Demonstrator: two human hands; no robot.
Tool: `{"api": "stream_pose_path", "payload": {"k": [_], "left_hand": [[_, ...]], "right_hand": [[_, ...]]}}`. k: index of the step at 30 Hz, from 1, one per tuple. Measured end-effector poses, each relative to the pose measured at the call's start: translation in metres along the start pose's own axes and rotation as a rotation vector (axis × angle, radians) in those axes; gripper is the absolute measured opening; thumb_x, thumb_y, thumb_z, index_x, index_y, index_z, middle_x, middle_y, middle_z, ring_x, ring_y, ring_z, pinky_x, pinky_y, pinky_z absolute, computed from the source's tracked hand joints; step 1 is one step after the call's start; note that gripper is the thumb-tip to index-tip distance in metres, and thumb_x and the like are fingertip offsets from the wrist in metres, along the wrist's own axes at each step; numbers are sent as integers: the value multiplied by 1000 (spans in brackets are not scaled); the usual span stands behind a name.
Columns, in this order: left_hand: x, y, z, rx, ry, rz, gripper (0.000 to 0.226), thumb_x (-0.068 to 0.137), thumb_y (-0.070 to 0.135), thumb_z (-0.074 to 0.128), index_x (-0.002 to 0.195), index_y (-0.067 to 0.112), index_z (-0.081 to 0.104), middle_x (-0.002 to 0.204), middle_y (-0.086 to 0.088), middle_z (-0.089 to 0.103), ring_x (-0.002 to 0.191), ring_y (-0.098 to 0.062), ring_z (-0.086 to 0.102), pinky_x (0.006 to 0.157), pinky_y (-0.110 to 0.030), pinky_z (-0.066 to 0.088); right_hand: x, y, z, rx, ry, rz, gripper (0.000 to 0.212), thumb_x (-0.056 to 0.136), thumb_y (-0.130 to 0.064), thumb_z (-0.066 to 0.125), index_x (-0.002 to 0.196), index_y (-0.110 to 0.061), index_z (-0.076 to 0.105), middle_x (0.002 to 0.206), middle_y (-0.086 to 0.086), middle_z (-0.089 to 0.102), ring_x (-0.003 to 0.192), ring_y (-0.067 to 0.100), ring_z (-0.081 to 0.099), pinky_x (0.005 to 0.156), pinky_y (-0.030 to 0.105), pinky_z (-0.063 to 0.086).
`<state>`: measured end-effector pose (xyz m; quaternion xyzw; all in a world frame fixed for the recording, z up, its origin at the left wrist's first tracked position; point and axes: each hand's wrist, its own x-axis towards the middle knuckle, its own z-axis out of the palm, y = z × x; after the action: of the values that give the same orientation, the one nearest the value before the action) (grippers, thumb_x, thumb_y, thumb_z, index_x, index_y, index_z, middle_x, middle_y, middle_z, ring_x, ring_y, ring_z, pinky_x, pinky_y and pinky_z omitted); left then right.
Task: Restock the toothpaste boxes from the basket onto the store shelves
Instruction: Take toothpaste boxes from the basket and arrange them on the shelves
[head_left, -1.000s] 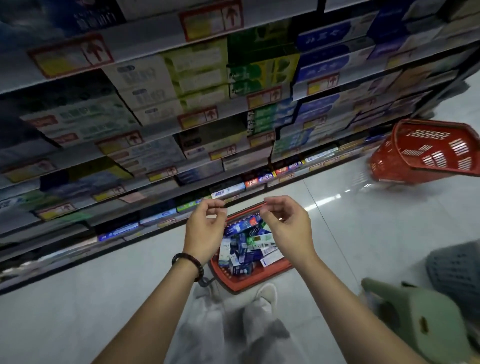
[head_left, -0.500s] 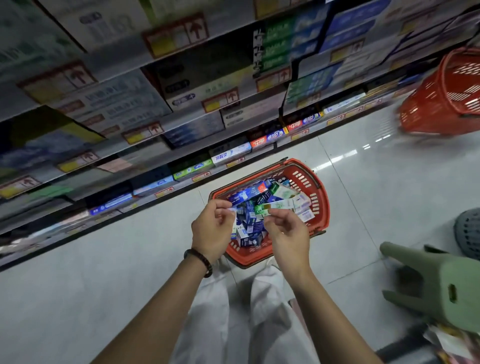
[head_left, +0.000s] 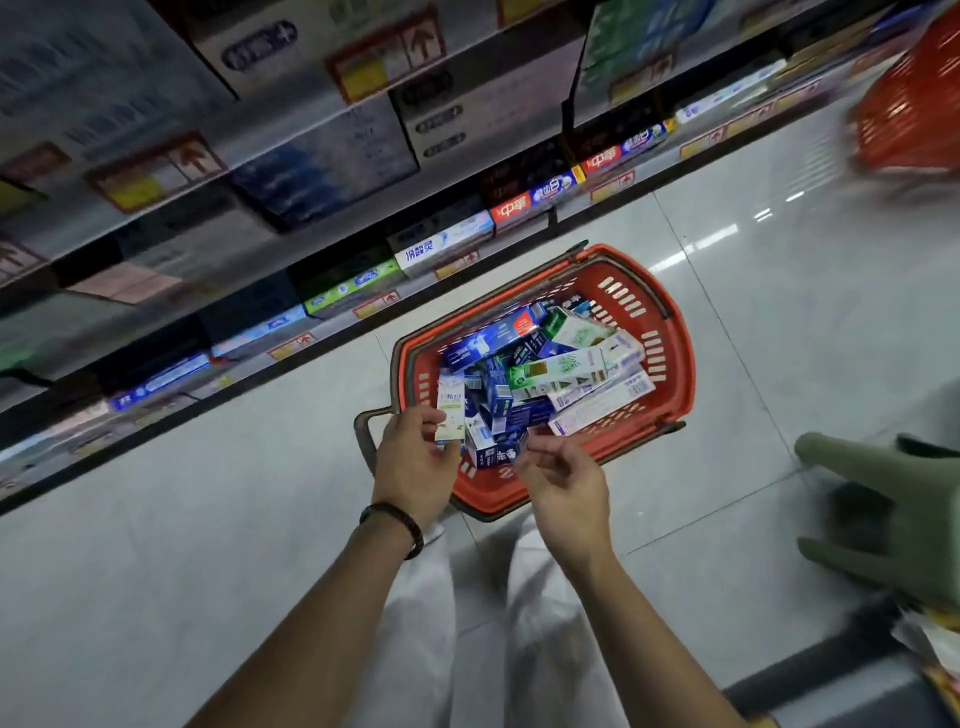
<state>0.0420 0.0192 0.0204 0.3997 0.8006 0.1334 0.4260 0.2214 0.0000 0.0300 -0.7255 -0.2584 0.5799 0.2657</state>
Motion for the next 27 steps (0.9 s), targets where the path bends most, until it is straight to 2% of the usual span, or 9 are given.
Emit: {"api": "stream_pose_path", "payload": {"k": [5,8,12,15,19,27], "left_hand": [[26,-34,30,184,-32,66,39,88,18,79,120,29,59,126,1,57,116,-21,60,102,-42,56],[40,-49,43,353,-62,107,44,88,20,79,127,27,59,134,1,54,127,-25,49,109,-41,48],[57,-65,55,488,-80,166,51,86,22,79,132,28,57,137,3,51,131,-25,43,113,-40,42],[64,-72,64,562,-91,179,59,87,22,78,140,30,54,142,4,49,135,-25,39,114,-42,37],[70,-77,75,637,-112,239,72,85,18,77,151,31,49,151,3,47,140,-25,33,116,-44,31],[80,-82,87,763,-171,234,78,87,20,75,156,32,41,167,1,32,150,-27,20,119,-47,22]], "right_hand": [[25,27,11,2,-7,12,21,92,-2,78,107,-17,74,91,-3,79,89,12,76,89,37,64],[36,37,15,24,-16,21,19,92,-2,77,106,-14,74,91,1,80,89,15,76,88,36,63],[48,43,18,32,-38,13,18,92,1,76,106,-11,74,88,4,79,85,14,75,81,26,60],[58,47,20,37,-53,8,19,91,2,76,105,-11,74,87,4,78,83,12,73,77,23,58],[68,50,23,32,-76,0,19,93,2,74,105,-12,75,90,7,78,85,14,74,78,23,58],[85,47,18,8,-86,-28,17,93,0,74,108,-9,74,94,10,77,85,15,72,78,25,59]]}}
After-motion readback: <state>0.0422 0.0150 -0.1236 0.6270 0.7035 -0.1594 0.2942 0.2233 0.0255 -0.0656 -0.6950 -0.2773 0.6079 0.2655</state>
